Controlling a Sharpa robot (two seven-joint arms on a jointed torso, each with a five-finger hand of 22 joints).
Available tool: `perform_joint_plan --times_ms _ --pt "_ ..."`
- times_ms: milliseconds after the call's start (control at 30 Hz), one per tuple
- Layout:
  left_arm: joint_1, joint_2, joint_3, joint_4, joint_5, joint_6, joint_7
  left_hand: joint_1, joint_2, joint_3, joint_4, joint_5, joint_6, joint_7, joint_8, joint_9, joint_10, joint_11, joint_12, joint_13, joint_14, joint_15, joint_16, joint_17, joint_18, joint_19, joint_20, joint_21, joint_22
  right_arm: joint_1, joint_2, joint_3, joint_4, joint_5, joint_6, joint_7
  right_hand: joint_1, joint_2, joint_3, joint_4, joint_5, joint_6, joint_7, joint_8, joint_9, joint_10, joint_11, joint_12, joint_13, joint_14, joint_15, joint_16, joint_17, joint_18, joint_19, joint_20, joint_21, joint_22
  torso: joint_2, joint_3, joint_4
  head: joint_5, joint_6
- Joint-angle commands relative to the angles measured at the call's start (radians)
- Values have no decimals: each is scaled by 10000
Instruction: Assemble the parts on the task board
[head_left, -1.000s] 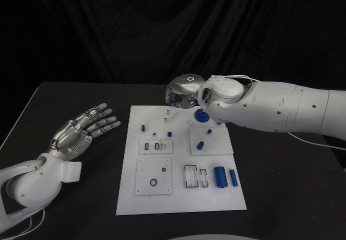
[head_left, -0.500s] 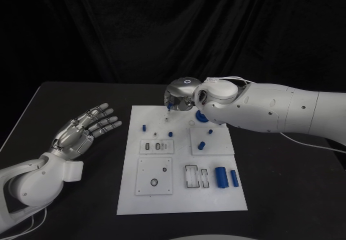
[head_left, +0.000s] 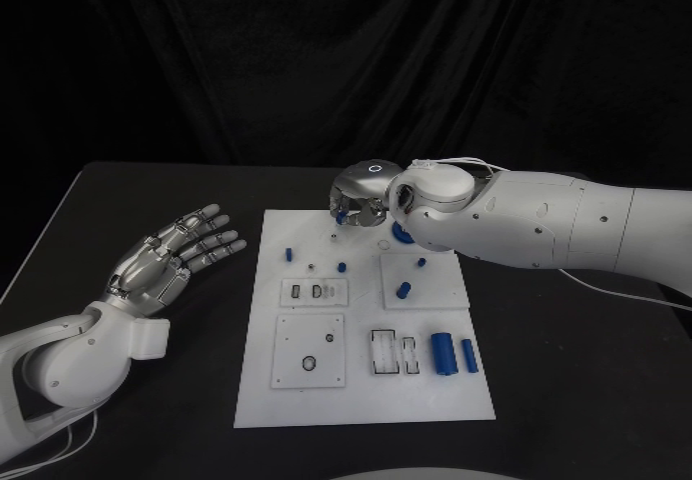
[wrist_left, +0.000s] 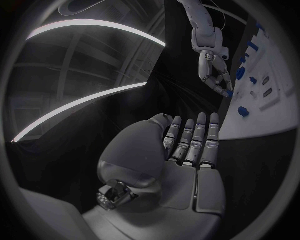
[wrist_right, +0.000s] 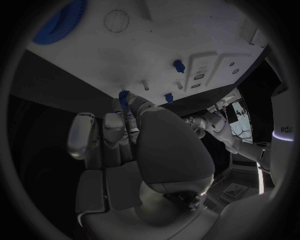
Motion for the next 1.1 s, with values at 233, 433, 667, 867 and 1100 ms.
perform_joint_plan --times_ms 233,433,667,867,1100 --pt "20 42 5 -35 78 155 671 74 -35 69 -9 32 12 53 38 6 37 49 47 -15 11 74 73 3 -149 -46 60 49 13 -115 46 7 -99 -21 209 37 -100 -43 55 66 -51 -149 -16 -123 29 -106 112 -184 5 -52 113 -78 -64 -113 -35 79 -47 0 -3 -5 10 -1 -37" --pt "19 69 5 -74 106 177 650 73 -34 75 -9 32 10 56 37 6 36 50 46 -15 10 76 75 3 -151 -47 60 50 13 -148 105 7 -182 -21 250 -27 -111 -65 94 65 -41 -272 -25 -229 39 -259 196 -311 14 -132 188 -136 -168 -94 -116 149 -113 -79 -5 -11 26 -59 -40" --pt "18 74 5 -88 162 176 622 70 -25 97 -9 32 9 67 35 5 36 54 44 -16 5 84 82 1 -158 -52 60 52 14 -185 177 7 -270 -21 230 -86 -140 -47 114 82 -52 -344 -27 -294 48 -366 231 -366 28 -229 216 -209 -298 -62 -221 184 -200 -198 -6 -12 2 -42 -37" --pt "18 82 5 -96 184 171 602 63 -2 144 -8 33 3 81 30 4 40 64 42 -16 -3 96 97 -2 -171 -59 60 58 17 -204 231 7 -318 -21 238 -134 -192 -49 112 107 -81 -440 -71 -375 54 -555 284 -440 36 -312 251 -260 -386 -41 -305 220 -269 -275 -5 -9 5 -53 -41" --pt "18 98 5 -115 192 168 573 61 8 165 -8 33 5 87 30 4 41 67 41 -17 -6 101 103 -3 -176 -62 59 61 19 -212 277 7 -367 -21 392 -249 -350 -163 80 176 -268 -1502 -236 -1046 -166 -1337 448 -662 49 -630 276 -497 -792 42 -604 261 -539 -581 -8 -5 12 -75 -45"
